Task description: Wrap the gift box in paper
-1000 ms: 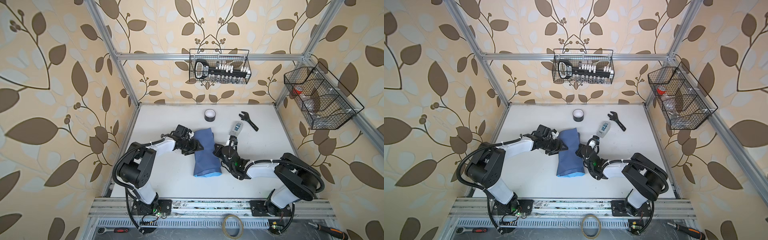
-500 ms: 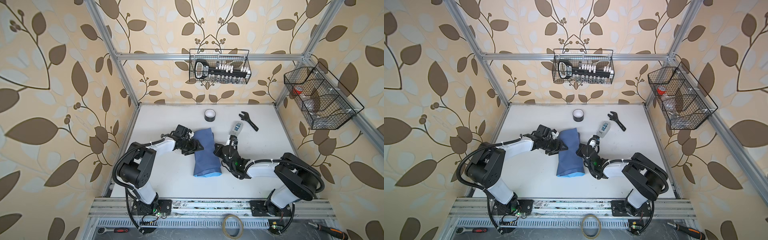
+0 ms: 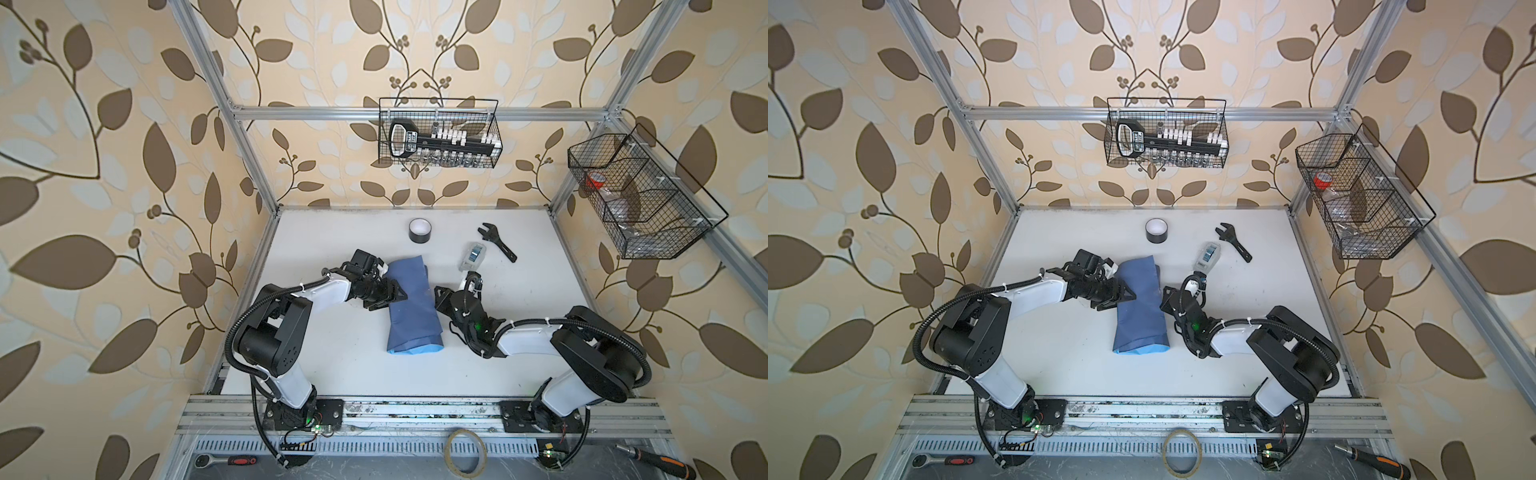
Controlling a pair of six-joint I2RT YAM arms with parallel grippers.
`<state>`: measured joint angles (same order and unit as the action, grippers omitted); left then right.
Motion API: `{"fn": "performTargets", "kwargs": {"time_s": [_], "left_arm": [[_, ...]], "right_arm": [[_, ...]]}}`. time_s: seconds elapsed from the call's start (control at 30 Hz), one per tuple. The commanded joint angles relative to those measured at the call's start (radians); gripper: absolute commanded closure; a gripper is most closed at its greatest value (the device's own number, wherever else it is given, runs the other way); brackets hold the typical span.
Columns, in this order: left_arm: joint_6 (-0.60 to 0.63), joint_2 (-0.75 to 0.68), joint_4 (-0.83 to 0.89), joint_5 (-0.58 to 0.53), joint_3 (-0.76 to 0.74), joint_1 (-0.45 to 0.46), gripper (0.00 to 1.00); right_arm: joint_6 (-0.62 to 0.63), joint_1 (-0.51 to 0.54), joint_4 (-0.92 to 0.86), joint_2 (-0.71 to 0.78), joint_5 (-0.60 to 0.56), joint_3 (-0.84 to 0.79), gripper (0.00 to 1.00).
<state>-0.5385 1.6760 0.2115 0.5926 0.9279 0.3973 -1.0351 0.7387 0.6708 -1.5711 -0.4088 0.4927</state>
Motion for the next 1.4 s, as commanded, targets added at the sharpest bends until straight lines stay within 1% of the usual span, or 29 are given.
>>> {"fn": "performTargets", "kwargs": {"time_s": [0.0,0.1,0.17,0.23,0.3,0.4,0.53,0.63,0.8,1.03,1.2,1.37], "left_arm": [[0.043,0.044,0.064,-0.114,-0.028,-0.006,0.29],[0.043,0.044,0.063,-0.114,-0.028,-0.006,0.29],[0.043,0.044,0.063,-0.114,-0.028,-0.006,0.29],[0.043,0.045,0.064,-0.115,-0.028,-0.006,0.29],[0.043,0.045,0.064,-0.116,-0.027,-0.006,0.29],[0.043,0.045,0.063,-0.117,-0.026,-0.006,0.29],[0.041,0.045,0.064,-0.117,-0.026,-0.006,0.29],[0.040,0.047,0.064,-0.119,-0.027,-0.006,0.29],[0.040,0.045,0.063,-0.118,-0.027,-0.005,0.29],[0.040,0.046,0.064,-0.117,-0.023,-0.006,0.29],[0.040,0.047,0.065,-0.116,-0.024,-0.006,0.29],[0.041,0.049,0.065,-0.117,-0.025,-0.006,0.29]], "right_arm": [[0.023,-0.041,-0.023,0.077,0.008,-0.048,0.68],[0.058,-0.090,-0.064,0.169,0.023,-0.094,0.62],[0.114,-0.118,-0.113,0.246,0.036,-0.110,0.58],[0.199,-0.134,-0.206,0.323,0.055,-0.095,0.54],[0.302,-0.135,-0.348,0.387,0.087,-0.047,0.49],[0.412,-0.128,-0.515,0.419,0.157,0.042,0.45],[0.507,-0.095,-0.671,0.374,0.223,0.164,0.44],[0.559,-0.058,-0.772,0.298,0.256,0.276,0.44],[0.608,-0.017,-0.887,0.165,0.275,0.437,0.49],[0.622,-0.007,-0.914,0.060,0.307,0.522,0.56],[0.621,-0.004,-0.916,0.026,0.319,0.533,0.60],[0.620,-0.002,-0.912,0.003,0.322,0.538,0.62]]}}
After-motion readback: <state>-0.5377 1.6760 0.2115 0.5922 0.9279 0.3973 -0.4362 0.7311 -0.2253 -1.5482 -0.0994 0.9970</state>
